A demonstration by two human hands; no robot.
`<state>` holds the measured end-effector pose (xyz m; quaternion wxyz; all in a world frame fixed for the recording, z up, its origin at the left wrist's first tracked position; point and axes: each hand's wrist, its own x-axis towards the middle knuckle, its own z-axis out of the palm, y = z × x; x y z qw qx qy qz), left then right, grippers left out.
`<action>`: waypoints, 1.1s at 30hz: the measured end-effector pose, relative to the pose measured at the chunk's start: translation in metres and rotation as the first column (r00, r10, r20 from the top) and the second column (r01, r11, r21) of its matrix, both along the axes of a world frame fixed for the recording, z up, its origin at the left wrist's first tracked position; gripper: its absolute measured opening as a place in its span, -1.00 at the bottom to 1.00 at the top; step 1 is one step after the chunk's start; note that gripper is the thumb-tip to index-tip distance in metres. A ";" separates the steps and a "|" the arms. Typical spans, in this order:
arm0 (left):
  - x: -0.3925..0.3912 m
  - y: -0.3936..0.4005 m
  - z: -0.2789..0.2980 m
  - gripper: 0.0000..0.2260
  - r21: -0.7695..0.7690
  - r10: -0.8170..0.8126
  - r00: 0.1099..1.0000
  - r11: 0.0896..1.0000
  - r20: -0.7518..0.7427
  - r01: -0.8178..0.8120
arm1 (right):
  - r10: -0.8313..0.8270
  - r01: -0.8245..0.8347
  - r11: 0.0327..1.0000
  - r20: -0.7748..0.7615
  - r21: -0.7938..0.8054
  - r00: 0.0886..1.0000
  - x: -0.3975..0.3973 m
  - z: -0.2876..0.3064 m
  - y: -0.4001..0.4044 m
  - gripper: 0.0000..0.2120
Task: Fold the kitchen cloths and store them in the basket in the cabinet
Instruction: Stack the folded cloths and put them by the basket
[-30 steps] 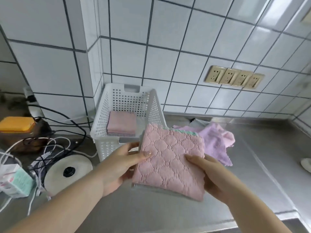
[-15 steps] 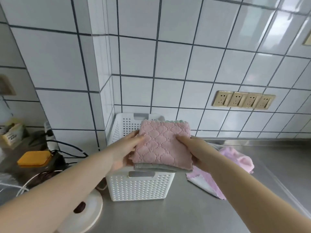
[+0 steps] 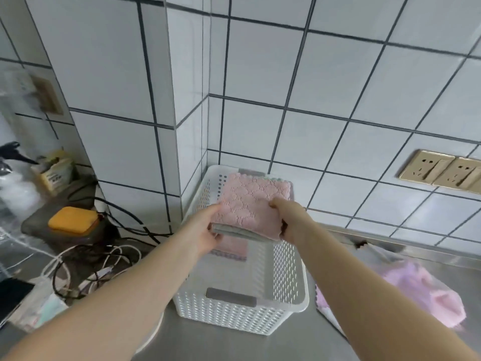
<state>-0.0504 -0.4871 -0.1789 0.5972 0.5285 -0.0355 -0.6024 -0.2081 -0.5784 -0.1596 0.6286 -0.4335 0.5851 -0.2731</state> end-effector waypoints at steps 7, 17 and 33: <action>-0.012 -0.049 -0.053 -0.85 0.225 0.294 0.956 0.932 -0.005 -0.286 | 0.025 -0.016 0.996 -0.112 0.086 0.993 0.039 -0.072 -0.050 -0.84; -0.007 -0.082 -0.115 -0.48 0.314 0.545 0.834 0.780 0.086 -0.542 | 0.083 -0.054 0.985 -0.171 0.165 0.982 0.067 -0.129 -0.074 -0.49; 0.001 -0.075 -0.137 -0.63 0.344 0.614 0.789 0.735 0.025 -0.584 | 0.031 -0.046 0.998 -0.358 -0.034 0.933 0.063 -0.149 -0.078 -0.58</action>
